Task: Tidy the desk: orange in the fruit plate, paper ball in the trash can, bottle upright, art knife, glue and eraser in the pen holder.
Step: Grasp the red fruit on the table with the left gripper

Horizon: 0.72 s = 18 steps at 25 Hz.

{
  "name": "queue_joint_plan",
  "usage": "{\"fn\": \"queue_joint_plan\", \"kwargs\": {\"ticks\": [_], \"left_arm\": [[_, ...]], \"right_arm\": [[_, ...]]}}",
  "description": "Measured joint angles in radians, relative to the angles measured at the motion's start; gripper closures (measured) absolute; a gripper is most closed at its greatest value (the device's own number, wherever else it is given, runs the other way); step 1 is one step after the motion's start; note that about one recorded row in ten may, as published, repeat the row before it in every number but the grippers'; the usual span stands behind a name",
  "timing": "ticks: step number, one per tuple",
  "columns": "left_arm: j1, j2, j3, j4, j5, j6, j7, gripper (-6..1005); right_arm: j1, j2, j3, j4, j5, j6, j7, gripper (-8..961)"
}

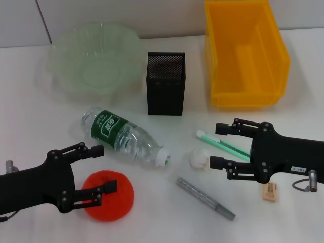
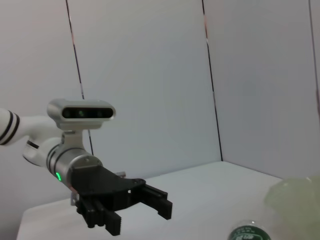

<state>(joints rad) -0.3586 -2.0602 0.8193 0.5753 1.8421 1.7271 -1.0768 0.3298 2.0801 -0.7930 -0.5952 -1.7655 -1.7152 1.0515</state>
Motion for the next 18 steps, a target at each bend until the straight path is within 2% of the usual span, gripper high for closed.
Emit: {"fn": "queue_joint_plan", "kwargs": {"ticks": [16,18], "left_arm": [[0.001,0.0,-0.011,0.007,-0.004,0.003,0.006,196],[0.011,-0.005,-0.035,0.006,-0.007,-0.002,0.037,201]], "right_arm": [[-0.007,0.0,0.0,0.0,0.001,0.004,0.0,179],[-0.008,0.0,0.0,0.0,0.002,0.003,0.0,179]]}}
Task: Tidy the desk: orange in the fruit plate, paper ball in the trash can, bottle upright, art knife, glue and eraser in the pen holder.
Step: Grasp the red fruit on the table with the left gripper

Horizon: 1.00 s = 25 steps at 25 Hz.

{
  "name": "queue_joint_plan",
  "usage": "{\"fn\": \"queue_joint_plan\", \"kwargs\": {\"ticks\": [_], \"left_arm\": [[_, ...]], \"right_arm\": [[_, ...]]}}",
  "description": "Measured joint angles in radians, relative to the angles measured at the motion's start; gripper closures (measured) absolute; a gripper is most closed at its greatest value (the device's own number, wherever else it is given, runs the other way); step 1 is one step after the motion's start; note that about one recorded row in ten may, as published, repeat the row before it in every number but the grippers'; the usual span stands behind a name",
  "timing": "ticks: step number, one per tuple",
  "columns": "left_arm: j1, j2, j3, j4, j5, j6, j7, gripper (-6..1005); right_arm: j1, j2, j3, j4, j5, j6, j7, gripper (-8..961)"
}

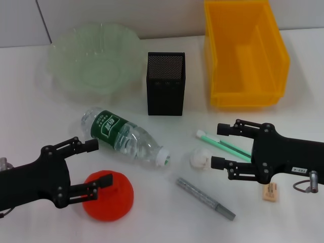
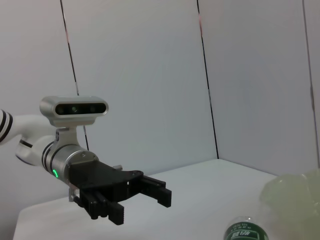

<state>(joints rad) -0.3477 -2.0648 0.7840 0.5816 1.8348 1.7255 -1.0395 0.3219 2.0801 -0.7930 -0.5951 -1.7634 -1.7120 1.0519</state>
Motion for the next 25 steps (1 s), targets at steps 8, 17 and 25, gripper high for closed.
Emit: {"fn": "queue_joint_plan", "kwargs": {"ticks": [8,17,25], "left_arm": [[0.022,0.001,-0.002,-0.012,0.004,-0.02,0.002,220],[0.015,-0.003,0.077,-0.087,0.011,-0.158,0.005,241],[0.018,-0.003,0.123,-0.086,0.016,-0.196,0.035,259]], "right_arm": [[-0.01,0.0,0.0,0.0,0.018,0.0,-0.003,180],[-0.01,0.0,0.0,0.0,0.024,0.0,-0.003,180],[-0.011,0.0,0.0,0.0,0.024,0.004,-0.004,179]]}}
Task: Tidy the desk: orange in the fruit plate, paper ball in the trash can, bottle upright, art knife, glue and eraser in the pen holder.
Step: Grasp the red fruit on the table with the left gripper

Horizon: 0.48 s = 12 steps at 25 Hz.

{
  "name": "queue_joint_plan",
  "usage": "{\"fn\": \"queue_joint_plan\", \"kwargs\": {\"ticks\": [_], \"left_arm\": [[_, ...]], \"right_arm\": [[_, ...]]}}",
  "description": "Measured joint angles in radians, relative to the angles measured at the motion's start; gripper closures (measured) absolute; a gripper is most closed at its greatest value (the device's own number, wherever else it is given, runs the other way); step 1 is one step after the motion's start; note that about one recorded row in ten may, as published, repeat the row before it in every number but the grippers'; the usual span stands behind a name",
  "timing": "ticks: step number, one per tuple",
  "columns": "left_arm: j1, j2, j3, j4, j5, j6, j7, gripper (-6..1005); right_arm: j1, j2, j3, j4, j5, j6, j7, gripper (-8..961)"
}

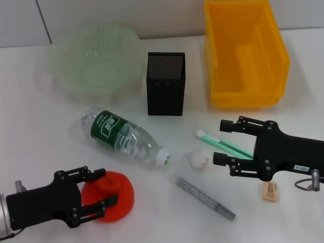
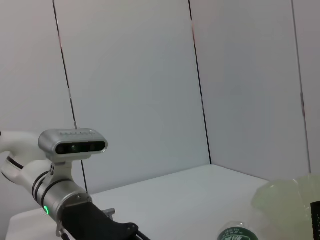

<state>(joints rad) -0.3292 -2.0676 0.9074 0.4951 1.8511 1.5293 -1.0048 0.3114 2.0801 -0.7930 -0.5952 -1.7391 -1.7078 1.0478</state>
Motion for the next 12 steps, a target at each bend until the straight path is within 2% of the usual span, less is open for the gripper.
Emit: {"fn": "queue_joint_plan", "kwargs": {"ticks": [5,12], "left_arm": [[0.002,-0.003,0.004,-0.002,0.001,-0.016,0.028,271],[-0.001,-0.004,-0.005,0.004,-0.006,0.004,0.028,585]], "right_arm": [[0.0,0.0,0.0,0.0,0.001,-0.001,0.0,180],[-0.003,0.0,0.013,0.0,0.003,-0.005,0.001,179]]}}
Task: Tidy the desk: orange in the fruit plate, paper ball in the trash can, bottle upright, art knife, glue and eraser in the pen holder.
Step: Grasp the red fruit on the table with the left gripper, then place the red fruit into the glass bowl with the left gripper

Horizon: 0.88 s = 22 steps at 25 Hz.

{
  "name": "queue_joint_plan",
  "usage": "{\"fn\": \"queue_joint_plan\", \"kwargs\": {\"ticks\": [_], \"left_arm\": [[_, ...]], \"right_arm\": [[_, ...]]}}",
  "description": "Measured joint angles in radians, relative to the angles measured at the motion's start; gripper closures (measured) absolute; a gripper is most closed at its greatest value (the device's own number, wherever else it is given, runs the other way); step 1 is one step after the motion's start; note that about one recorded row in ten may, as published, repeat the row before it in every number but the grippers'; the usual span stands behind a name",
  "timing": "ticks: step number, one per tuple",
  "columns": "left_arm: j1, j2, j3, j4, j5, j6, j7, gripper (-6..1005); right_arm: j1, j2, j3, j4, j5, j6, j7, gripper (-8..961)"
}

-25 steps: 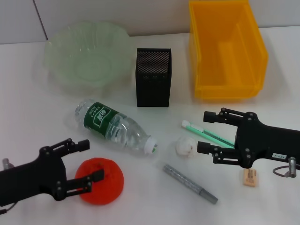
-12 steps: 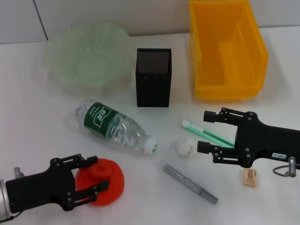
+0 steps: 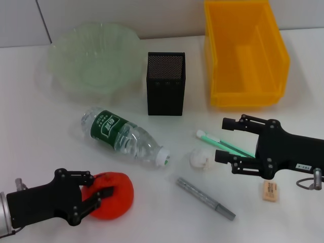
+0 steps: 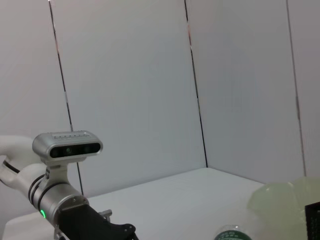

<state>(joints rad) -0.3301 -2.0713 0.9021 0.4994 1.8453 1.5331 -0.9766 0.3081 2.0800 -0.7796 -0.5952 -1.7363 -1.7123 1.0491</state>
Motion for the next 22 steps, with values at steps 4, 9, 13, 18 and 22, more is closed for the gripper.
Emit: {"fn": "queue_joint_plan", "kwargs": {"ticks": [4,9,13,18,22], "left_arm": [[-0.018,0.0,0.0,0.004,-0.017,0.002,-0.002,734],[-0.026,0.003,-0.002,0.051,-0.119,0.027,0.0,794],[-0.045,0.002,-0.003,0.109,-0.268,0.015,-0.007,840],[-0.134,0.0,-0.004,0.099,-0.418,-0.159,-0.026,886],[-0.228,-0.001,0.0,0.051,-0.505,-0.322,-0.028,913]], "right_arm": [[-0.001,0.0,0.01,0.0,0.0,-0.003,0.004,179],[-0.003,0.0,0.011,0.0,0.0,-0.004,0.005,180],[-0.002,0.0,0.011,0.0,0.005,-0.004,0.005,180],[-0.001,0.0,0.011,0.0,0.013,-0.004,0.005,179],[-0.002,0.0,0.011,0.0,0.014,-0.004,0.005,179]]}}
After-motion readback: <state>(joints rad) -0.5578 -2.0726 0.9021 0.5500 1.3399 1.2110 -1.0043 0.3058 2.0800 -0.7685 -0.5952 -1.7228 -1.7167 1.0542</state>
